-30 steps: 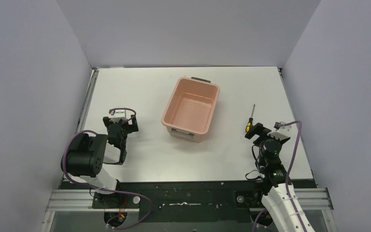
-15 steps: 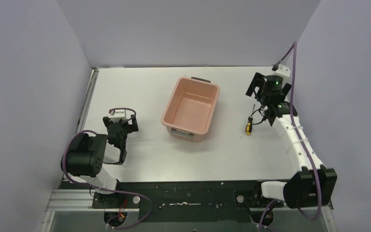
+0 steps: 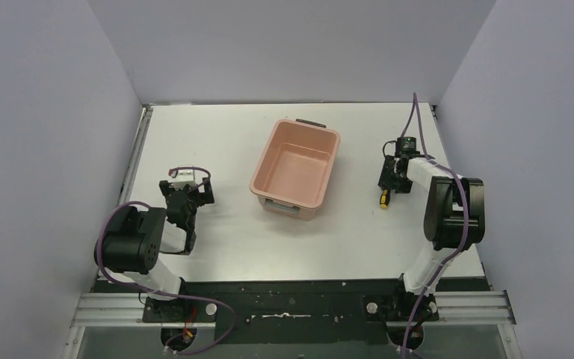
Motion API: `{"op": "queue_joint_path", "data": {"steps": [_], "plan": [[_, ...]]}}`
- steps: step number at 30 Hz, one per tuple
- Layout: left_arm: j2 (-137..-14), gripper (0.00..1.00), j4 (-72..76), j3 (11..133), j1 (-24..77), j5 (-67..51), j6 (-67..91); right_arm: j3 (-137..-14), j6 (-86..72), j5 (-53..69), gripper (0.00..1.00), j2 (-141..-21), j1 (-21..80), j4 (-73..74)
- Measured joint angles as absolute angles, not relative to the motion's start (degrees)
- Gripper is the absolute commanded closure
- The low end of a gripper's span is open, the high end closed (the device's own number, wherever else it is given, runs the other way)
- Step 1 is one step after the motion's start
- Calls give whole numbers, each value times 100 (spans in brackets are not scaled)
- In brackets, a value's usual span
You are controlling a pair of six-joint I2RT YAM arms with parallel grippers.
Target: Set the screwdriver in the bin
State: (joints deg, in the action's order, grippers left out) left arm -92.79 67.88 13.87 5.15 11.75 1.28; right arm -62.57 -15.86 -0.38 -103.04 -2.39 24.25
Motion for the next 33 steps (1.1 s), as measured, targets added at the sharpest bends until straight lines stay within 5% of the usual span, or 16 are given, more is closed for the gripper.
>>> {"op": "queue_joint_path", "data": {"steps": [2,14,22,33], "plan": [[-9279,3,6788,1387,515,1175,130,-6302,-1518,25,100,-10366,-276,2355],[-9279,3,6788,1387,515,1173,128,-7310,-1551,-95,100,-9625,165,3778],[-9279,3,6790,1387,515,1175,130,-8248,-1994,-45,100,-7907,2685,2720],[-9279,3,6788,1387,515,1175,128,-8324,-2329,-49,95,-10392,3647,2359]]}}
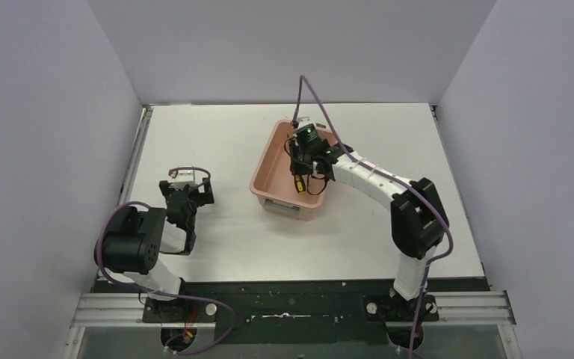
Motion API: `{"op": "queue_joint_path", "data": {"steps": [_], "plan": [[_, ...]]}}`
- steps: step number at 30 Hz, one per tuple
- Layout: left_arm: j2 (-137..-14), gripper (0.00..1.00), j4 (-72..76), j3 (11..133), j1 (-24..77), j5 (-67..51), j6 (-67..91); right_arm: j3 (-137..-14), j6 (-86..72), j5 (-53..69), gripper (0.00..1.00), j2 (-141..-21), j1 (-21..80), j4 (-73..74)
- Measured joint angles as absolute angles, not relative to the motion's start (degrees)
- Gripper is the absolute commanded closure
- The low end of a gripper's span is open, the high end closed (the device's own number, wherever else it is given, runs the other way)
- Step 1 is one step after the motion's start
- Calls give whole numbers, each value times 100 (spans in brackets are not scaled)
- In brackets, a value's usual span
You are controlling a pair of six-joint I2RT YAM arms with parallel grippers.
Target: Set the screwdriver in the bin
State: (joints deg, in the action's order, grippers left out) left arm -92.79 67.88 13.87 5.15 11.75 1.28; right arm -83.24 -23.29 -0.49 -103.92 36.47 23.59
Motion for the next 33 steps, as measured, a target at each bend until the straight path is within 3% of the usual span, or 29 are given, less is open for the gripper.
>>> {"op": "queue_joint_path", "data": {"steps": [6,10,15,18,19,20,21,28,33], "plan": [[-9279,3,6788,1387,515,1175,128,-8324,-2477,-257,54,-11015,3715,2770],[-9279,3,6788,1387,515,1175,128,-8447,-2491,-379,45,-11015,3712,2812],[-9279,3,6788,1387,515,1175,128,-8912,-2386,-598,43,-10945,3712,3013],[-9279,3,6788,1387,515,1175,130,-9133,-2222,-718,33,-10597,3710,3094],[-9279,3,6788,1387,515,1175,130,-9153,-2152,-742,26,-10412,3699,3092],[-9279,3,6788,1387,515,1175,128,-9155,-2078,-757,10,-10184,3669,3089],[-9279,3,6788,1387,515,1173,130,-9148,-1999,-762,1,-9935,3649,3081],[-9279,3,6788,1387,515,1173,130,-8073,-1490,-884,0,-7808,2720,2220],[-9279,3,6788,1387,515,1173,130,-6040,-1243,-1238,0,-6606,1907,1179]]}}
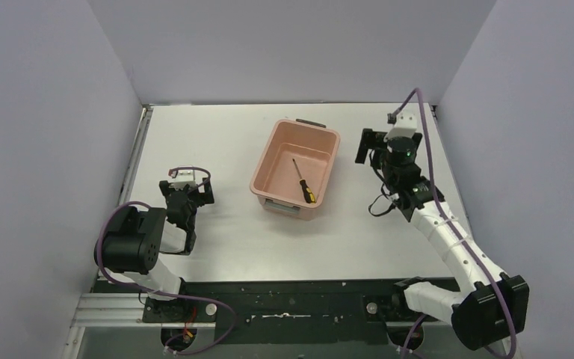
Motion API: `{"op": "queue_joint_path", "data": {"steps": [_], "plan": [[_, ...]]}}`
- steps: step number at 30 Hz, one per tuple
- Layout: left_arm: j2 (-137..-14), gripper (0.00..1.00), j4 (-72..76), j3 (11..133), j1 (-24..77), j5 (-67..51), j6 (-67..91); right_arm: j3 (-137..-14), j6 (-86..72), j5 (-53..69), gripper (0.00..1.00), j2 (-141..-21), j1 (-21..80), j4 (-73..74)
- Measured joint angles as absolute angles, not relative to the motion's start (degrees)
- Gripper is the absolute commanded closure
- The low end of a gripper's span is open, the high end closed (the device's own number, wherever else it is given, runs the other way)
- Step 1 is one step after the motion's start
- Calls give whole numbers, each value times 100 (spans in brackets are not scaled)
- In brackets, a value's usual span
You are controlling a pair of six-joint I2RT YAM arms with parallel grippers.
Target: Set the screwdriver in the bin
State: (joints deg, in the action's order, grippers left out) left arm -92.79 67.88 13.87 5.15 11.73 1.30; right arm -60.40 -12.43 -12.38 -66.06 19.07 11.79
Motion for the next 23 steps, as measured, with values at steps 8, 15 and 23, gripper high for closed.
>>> {"op": "queue_joint_path", "data": {"steps": [8,15,23], "plan": [[-9279,3,6788,1387,515,1175,128,-2558,-1240,-1490,0,-6141,1256,-475],[-9279,3,6788,1387,515,1175,130,-1809,-1297,-1588,0,-6051,1243,-1422],[-9279,3,6788,1387,515,1175,130,-1809,-1328,-1629,0,-6045,1240,-1802]]}}
